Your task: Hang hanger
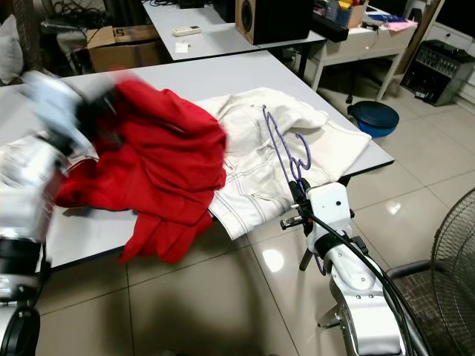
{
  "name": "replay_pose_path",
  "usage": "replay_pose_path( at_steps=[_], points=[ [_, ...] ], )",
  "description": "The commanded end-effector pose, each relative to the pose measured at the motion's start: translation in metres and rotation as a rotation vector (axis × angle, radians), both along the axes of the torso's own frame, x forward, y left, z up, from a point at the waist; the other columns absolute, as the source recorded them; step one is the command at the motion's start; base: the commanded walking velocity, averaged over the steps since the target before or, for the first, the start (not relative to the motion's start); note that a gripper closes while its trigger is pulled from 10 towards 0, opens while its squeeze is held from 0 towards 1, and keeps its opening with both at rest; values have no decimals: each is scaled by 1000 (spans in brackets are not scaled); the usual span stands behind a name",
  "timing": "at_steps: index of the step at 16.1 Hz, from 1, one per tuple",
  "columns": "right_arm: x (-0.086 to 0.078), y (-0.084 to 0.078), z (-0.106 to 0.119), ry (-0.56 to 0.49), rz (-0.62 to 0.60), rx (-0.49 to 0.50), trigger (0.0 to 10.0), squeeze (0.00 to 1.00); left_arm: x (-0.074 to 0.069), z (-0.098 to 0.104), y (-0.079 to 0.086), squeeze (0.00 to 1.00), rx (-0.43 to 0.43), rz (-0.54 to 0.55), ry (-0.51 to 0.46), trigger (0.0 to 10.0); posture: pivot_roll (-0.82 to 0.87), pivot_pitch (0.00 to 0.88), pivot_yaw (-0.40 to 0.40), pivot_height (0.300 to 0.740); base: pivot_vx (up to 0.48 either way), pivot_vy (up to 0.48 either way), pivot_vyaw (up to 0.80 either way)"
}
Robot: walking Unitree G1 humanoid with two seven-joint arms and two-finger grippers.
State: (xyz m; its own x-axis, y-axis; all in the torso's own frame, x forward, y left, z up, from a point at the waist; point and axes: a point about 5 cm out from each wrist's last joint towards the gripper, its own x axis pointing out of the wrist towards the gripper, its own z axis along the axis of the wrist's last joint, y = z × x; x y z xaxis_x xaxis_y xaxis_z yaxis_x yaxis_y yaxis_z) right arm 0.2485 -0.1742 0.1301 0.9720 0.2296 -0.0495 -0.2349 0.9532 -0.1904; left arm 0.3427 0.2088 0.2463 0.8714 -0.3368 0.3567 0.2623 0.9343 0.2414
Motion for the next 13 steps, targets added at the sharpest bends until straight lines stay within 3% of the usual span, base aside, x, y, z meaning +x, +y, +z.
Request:
replay_pose_path(
  at_steps=[1, 4, 5, 7, 8, 13],
  points=[
    [1, 1, -2, 17, 17, 0, 10000, 0, -7, 1, -11, 0, 5, -94, 15, 0, -38, 0, 5, 740, 0, 0, 0],
    [0, 2, -1, 21, 22, 0, 10000, 0, -16, -56, -14, 0, 390, -140, 262, 0, -45, 0, 7, 740, 0, 0, 0],
    [-1, 2, -2, 23, 20, 1, 10000, 0, -17, -67, -12, 0, 442, -123, 318, 10000, -52, 0, 15, 740, 0, 0, 0],
    [-2, 1, -2, 25, 14, 2, 10000, 0, -19, -73, -13, 0, 471, -135, 367, 10000, -57, 0, 21, 740, 0, 0, 0],
    [-3, 1, -2, 25, 6, 3, 10000, 0, -18, -70, -11, 1000, 498, -144, 359, 10000, -62, 0, 28, 740, 0, 0, 0],
    [-5, 1, -3, 24, -12, 12, 10000, 0, -18, -48, -10, 1000, 543, -195, 227, 10000, -65, 0, 46, 740, 0, 0, 0]
  ],
)
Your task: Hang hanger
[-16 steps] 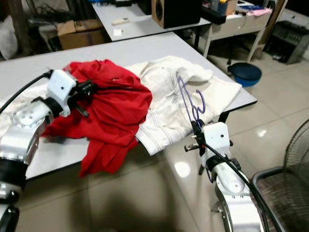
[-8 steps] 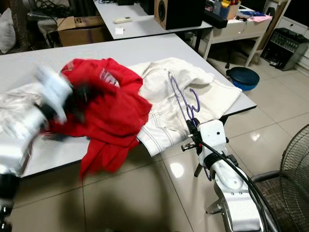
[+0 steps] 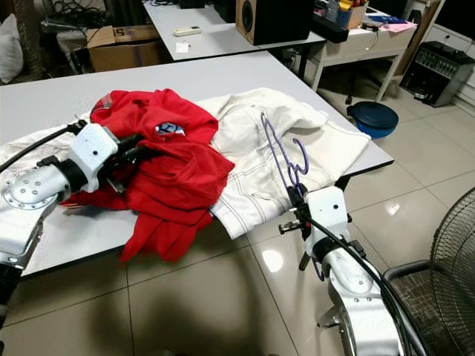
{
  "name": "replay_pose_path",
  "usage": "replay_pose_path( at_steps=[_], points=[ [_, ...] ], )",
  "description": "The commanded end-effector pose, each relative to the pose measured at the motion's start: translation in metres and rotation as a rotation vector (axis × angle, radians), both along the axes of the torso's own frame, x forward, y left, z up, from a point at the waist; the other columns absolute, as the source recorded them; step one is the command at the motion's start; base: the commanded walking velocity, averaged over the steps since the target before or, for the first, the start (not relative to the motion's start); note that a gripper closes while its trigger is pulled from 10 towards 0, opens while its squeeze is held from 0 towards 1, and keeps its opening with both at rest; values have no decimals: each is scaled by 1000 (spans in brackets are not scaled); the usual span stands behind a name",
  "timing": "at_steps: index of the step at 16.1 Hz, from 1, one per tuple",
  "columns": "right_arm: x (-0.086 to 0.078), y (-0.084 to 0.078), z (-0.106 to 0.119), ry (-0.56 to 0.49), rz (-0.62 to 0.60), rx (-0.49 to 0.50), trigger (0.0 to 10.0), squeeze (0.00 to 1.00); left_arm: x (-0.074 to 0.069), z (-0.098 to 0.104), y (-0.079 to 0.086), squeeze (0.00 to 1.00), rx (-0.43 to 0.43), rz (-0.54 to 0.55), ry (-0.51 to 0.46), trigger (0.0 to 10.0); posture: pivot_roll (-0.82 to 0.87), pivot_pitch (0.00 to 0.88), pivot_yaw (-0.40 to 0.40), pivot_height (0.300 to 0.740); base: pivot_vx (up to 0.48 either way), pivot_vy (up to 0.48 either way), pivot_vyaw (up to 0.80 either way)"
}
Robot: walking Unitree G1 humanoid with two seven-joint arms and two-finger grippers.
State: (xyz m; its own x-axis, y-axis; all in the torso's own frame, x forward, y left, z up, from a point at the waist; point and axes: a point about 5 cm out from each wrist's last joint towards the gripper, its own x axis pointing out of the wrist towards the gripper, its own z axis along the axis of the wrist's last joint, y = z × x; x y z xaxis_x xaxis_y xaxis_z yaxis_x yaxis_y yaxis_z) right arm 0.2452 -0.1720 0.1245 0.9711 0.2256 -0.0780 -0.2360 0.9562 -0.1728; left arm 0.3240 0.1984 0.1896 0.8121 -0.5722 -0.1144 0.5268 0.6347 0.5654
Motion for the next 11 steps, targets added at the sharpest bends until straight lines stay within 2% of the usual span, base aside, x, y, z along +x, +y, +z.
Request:
replay_pose_path(
  at_steps=[1, 3, 4, 5, 6, 7, 8, 11],
  points=[
    [-2, -1, 2, -9, -12, 4, 10000, 0, -3, 12, -3, 1000, 0, -53, -55, 10000, -67, 0, 52, 740, 0, 0, 0],
    [-3, -2, 2, -10, -21, 6, 10000, 0, -11, 9, -12, 1000, -15, -140, -34, 10000, -71, 0, 63, 740, 0, 0, 0],
    [-3, -2, 2, -10, -24, 7, 10000, 0, -12, 4, -13, 1000, 16, -141, -15, 10000, -71, 0, 63, 740, 0, 0, 0],
    [-4, -1, 2, -9, -26, 9, 10000, 0, -9, -11, -13, 1000, 128, -109, -9, 10000, -73, 0, 67, 740, 0, 0, 0],
    [-4, -1, 2, -9, -27, 10, 10000, 0, -8, -15, -14, 863, 158, -108, -11, 10000, -73, 0, 67, 740, 0, 0, 0],
    [-4, -1, 2, -9, -28, 10, 10000, 0, -8, -15, -14, 145, 158, -112, -11, 10000, -73, 0, 67, 740, 0, 0, 0],
    [-4, -2, 2, -10, -32, 10, 10000, 0, -9, -16, -18, 0, 149, -124, -9, 10000, -76, 0, 70, 740, 0, 0, 0],
    [-5, -2, 2, -10, -35, 10, 10000, 0, -1, -15, -19, 0, 173, -40, -49, 10000, -79, 0, 72, 740, 0, 0, 0]
  ],
)
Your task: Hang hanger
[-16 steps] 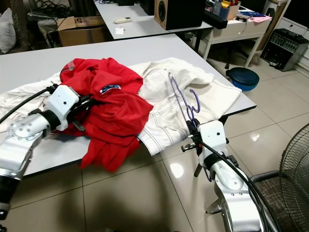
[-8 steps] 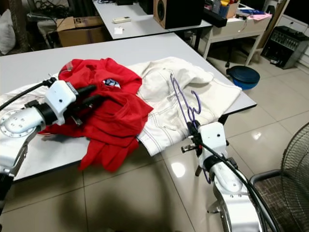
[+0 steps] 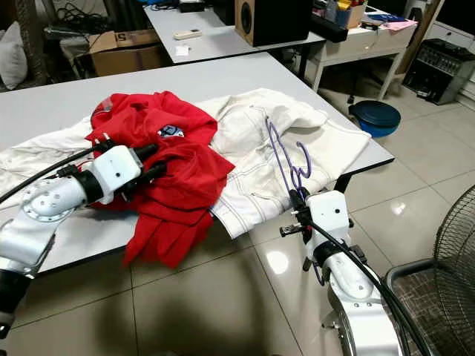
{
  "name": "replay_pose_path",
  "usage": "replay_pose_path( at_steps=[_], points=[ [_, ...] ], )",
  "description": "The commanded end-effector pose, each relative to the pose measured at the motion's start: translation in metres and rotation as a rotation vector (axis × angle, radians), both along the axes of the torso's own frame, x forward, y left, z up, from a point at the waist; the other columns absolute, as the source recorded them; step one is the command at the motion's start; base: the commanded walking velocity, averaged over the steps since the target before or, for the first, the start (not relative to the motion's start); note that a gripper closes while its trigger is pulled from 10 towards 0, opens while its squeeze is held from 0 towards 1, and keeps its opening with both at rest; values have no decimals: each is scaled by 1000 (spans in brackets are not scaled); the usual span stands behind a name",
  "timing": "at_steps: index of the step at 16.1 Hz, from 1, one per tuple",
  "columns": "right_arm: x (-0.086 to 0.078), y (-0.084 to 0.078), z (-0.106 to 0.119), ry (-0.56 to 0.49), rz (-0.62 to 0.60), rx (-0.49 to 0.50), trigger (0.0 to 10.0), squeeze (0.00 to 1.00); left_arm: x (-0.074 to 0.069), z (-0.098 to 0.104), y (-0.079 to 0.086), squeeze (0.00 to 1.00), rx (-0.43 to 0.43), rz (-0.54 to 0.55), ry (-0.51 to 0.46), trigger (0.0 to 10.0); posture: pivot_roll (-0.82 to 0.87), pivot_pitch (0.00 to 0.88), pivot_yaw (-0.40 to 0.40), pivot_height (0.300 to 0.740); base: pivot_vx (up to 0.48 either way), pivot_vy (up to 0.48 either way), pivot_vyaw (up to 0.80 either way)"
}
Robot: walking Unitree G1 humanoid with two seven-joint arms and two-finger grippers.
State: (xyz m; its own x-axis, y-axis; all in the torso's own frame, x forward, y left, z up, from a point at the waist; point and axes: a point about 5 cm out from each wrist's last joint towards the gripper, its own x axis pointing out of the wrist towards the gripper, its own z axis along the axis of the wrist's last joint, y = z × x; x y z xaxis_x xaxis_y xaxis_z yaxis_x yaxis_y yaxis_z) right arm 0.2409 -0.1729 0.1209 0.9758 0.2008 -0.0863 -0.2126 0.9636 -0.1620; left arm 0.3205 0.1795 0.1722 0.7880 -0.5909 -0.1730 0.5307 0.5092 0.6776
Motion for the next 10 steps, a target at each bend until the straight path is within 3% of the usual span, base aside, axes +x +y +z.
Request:
replay_pose_path(
  at_steps=[1, 4, 5, 6, 7, 10],
  points=[
    [-1, -1, 6, -21, -10, 1, 10000, 0, 5, 3, 1, 0, 0, 43, -16, 10000, -79, 0, 72, 740, 0, 0, 0],
    [0, -2, 6, -21, -10, -1, 10000, 0, 9, -2, 6, 0, 8, 102, 5, 10000, -79, 0, 70, 740, 0, 0, 0],
    [0, -2, 6, -21, -10, -1, 10000, 0, 9, -3, 6, 0, 1, 109, 8, 4902, -78, 0, 69, 740, 0, 0, 0],
    [0, -2, 6, -22, -10, -1, 10000, 0, 9, -3, 6, 0, -1, 109, 5, 4902, -78, 0, 69, 740, 0, 0, 0],
    [1, -1, 7, -23, -8, 0, 10000, 0, 8, 0, 1, 0, -86, 98, 6, 0, -77, 0, 68, 740, 0, 0, 0],
    [1, -2, 6, -23, -8, -1, 10000, 0, 4, 3, -7, 0, -156, 63, -12, 0, -77, 0, 67, 740, 0, 0, 0]
  ],
)
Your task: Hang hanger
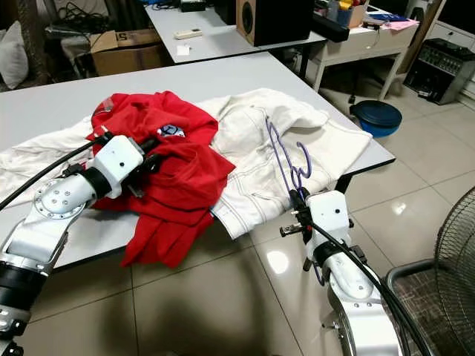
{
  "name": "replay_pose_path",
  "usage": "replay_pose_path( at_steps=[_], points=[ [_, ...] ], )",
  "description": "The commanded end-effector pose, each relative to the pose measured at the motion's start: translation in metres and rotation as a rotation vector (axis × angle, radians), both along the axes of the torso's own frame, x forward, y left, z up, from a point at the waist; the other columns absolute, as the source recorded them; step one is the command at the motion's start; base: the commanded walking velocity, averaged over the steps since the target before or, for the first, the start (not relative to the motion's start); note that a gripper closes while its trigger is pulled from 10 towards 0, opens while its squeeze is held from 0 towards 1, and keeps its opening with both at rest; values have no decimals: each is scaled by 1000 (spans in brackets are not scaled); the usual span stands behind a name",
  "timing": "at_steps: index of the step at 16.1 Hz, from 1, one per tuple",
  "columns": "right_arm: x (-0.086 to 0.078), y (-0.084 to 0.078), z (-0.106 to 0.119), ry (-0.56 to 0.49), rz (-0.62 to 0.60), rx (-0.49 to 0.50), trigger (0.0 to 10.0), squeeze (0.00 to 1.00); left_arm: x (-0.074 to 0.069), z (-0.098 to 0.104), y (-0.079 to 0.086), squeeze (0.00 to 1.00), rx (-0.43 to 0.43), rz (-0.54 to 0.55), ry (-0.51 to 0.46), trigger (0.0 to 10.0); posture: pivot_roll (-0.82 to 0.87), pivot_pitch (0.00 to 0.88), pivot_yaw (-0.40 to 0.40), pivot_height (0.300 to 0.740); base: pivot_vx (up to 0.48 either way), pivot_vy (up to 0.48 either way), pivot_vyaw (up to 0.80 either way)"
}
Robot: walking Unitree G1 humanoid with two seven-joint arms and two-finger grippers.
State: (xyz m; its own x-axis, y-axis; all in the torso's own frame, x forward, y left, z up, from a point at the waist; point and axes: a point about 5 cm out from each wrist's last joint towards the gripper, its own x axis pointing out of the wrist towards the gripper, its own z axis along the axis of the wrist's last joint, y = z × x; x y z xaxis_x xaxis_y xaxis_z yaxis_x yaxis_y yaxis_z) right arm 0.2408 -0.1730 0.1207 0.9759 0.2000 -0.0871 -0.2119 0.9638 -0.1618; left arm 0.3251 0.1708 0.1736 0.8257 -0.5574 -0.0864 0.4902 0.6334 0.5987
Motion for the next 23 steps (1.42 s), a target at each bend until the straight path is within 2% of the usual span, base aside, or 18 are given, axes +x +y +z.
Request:
replay_pose_path(
  at_steps=[1, 5, 7, 8, 11, 12, 13, 14, 15, 17, 18, 20, 23],
  points=[
    [1, -2, 6, -23, -7, -2, 10000, 0, -2, 3, 1, 0, -37, 0, -13, 0, -76, 0, 66, 740, 0, 0, 0],
    [2, -1, 6, -23, 1, -3, 10000, 0, -4, -2, 4, 0, -26, 24, 4, 0, -74, 0, 59, 740, 0, 0, 0],
    [2, -2, 6, -23, 3, -5, 10000, 0, -7, -1, 3, 0, -79, 14, 13, 0, -74, 0, 56, 740, 0, 0, 0],
    [2, -2, 7, -22, 7, -6, 10000, 0, -11, 3, 0, 0, -170, -9, 26, 0, -74, 0, 52, 740, 0, 0, 0],
    [2, -2, 7, -18, 15, 3, 10000, 0, -33, 31, -13, 0, -559, -161, 59, 0, -71, 0, 43, 740, 0, 0, 0],
    [2, -1, 8, -22, 16, 20, 10000, 0, -38, 37, -11, 0, -710, -141, 61, 0, -72, 0, 47, 740, 0, 0, 0],
    [2, 0, 9, -27, 13, 39, 10000, 0, -41, 38, -9, 0, -798, -109, 69, 0, -72, 0, 48, 740, 0, 0, 0],
    [1, 0, 11, -39, 7, 53, 10000, 0, -47, 33, -10, 0, -852, -73, 84, 0, -72, 0, 49, 740, 0, 0, 0],
    [1, 0, 11, -44, 5, 58, 10000, 0, -49, 32, -10, 0, -870, -61, 94, 0, -70, 0, 47, 740, 0, 0, 0],
    [-1, 2, 14, -59, 5, 93, 10000, 0, -52, 16, -12, 0, -859, 70, 120, 0, -62, 0, 40, 740, 0, 0, 0],
    [-1, 4, 14, -60, 10, 99, 10000, 0, -51, 3, -15, 0, -831, 138, 184, 10000, -61, 0, 36, 740, 0, 0, 0],
    [1, 6, 14, -57, 14, 102, 10000, 0, -54, -6, -21, 0, -764, 147, 204, 10000, -59, 0, 35, 740, 0, 0, 0],
    [1, 6, 14, -52, 13, 102, 10000, 0, -55, -11, -22, 0, -732, 151, 220, 10000, -63, 0, 37, 740, 0, 0, 0]
  ],
)
